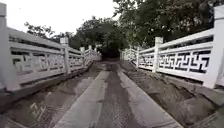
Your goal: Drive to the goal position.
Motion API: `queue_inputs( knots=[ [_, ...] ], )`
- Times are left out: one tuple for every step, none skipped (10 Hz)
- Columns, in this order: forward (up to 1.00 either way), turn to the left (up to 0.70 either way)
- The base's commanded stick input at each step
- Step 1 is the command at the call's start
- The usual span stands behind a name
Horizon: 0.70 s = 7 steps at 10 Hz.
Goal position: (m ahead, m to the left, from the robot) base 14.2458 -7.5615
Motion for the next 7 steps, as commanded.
queue_inputs(
  knots=[
    [0.45, 0.03],
    [0.45, 0.03],
    [0.45, 0.03],
    [0.45, 0.03],
    [0.45, 0.03],
    [0.45, 0.03],
    [0.45, 0.03]
  ],
)
